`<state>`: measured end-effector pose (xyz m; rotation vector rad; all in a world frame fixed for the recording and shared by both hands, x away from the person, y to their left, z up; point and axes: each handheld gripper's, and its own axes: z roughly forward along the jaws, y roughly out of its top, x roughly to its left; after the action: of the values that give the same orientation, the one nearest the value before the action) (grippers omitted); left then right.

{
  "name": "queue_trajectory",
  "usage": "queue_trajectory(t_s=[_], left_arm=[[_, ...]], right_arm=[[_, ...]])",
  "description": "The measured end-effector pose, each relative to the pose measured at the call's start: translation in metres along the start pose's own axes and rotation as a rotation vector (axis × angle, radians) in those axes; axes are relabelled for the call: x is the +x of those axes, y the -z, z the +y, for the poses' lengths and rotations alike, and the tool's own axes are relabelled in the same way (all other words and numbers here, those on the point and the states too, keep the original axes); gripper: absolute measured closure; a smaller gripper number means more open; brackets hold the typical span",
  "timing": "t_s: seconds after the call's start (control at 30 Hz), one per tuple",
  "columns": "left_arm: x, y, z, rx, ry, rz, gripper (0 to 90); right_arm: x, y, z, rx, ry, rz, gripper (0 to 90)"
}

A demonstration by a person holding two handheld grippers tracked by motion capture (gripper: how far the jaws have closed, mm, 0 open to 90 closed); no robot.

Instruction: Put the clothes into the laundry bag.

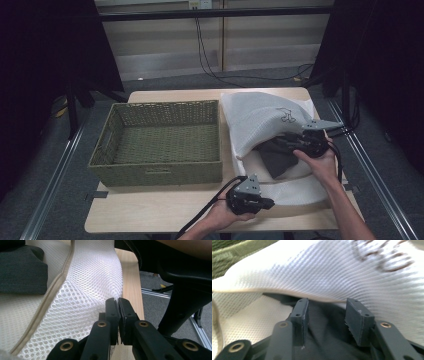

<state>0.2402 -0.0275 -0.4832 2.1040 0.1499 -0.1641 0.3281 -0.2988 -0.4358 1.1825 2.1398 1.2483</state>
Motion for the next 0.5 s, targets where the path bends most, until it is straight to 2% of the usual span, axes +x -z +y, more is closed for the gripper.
queue_trajectory(t_s=[0.17,0.23,0.4,0.43,0.5], left_arm=[[0.000,0.004,-0.006,0.021,0.005,0.003,88.1],[0.000,0.005,-0.008,0.026,-0.004,0.009,88.1],[0.001,0.007,-0.012,0.021,0.006,0.008,88.2],[0.001,0.008,-0.012,0.031,-0.005,0.010,88.2],[0.001,0.008,-0.012,0.024,-0.004,0.007,88.1]], right_arm=[[-0.015,-0.008,0.000,0.020,-0.010,-0.068,60.4],[-0.018,-0.014,-0.003,0.049,0.008,-0.098,59.9],[-0.021,-0.026,-0.009,0.073,0.024,-0.124,59.4],[-0.022,-0.028,-0.010,0.085,0.025,-0.128,60.5],[-0.022,-0.033,-0.013,0.114,0.033,-0.137,63.2]])
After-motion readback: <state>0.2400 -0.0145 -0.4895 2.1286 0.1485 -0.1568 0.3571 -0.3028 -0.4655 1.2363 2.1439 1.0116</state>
